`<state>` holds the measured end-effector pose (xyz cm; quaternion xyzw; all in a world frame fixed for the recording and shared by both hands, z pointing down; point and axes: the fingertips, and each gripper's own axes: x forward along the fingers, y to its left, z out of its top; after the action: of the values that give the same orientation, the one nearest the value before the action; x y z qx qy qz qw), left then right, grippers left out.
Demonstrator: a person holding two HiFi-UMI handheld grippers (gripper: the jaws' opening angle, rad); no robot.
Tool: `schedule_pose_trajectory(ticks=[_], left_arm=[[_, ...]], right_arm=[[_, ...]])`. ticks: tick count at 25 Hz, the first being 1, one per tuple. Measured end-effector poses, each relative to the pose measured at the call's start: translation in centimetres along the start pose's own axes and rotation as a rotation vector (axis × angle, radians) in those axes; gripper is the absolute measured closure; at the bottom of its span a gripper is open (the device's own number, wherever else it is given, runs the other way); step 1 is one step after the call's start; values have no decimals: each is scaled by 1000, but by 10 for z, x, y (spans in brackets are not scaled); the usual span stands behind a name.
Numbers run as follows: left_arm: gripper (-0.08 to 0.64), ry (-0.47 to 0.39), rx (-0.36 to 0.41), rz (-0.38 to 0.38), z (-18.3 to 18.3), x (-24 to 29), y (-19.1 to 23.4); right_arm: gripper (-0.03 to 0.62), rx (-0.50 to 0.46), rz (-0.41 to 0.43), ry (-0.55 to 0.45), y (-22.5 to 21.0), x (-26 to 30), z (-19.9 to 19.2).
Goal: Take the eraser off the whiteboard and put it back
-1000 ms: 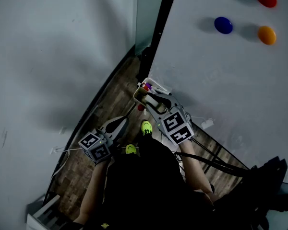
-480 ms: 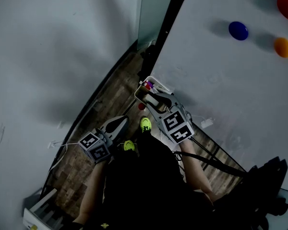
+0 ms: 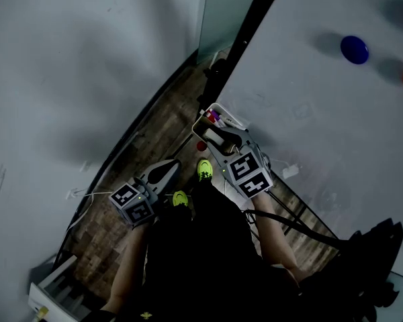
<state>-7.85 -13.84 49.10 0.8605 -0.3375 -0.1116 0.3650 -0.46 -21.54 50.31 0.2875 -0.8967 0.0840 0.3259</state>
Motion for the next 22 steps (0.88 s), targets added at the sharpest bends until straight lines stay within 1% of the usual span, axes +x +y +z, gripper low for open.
schedule_pose_trajectory(ticks=[5,11,13,16,22], left_arm=[[551,28,3,21,-7,-1,6],[551,15,-10,24,-8,0,10],[551,19,-7,29,-10,-1,12],[551,12,-22,27,-9,-1,11],[551,20,-9,28,-13,-2,12]], right_arm=[[426,-2,10,11,1,4,-4],[426,-29,27,22,5,10,-7],[426,-30,28,23,5,11,-9],[426,-29,33,20,6,11,-7],[433,-22,28,15,6,10,-11]])
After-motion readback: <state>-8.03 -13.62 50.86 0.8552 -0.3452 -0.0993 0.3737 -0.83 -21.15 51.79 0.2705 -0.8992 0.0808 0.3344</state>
